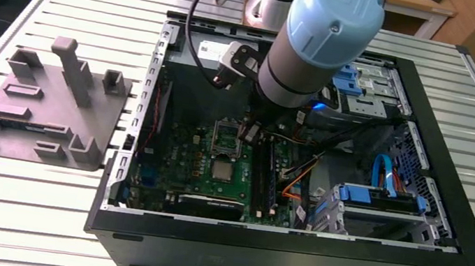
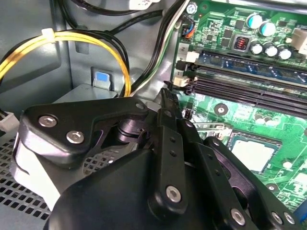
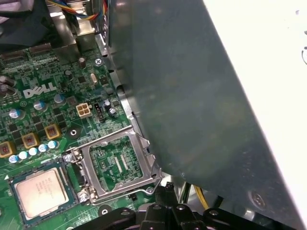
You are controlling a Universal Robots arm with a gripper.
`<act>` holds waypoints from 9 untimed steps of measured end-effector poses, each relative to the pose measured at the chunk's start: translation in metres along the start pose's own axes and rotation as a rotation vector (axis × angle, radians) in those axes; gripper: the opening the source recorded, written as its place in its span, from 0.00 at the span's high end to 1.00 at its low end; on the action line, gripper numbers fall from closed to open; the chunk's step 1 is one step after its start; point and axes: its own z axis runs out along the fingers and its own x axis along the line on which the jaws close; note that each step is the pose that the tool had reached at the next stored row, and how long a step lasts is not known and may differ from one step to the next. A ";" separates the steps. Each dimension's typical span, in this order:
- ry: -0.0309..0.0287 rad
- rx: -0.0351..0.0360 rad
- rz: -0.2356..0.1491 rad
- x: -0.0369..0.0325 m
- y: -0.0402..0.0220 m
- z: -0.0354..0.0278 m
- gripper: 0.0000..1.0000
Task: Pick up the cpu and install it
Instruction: 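Close the cpu cover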
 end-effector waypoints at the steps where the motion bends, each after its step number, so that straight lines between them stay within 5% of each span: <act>1: 0.0054 0.0023 0.000 -0.0001 0.0000 -0.0002 0.90; 3: 0.0098 0.0040 0.000 -0.0003 0.0002 -0.0010 0.90; 9: 0.0104 0.0043 0.001 -0.0013 0.0014 -0.0047 0.90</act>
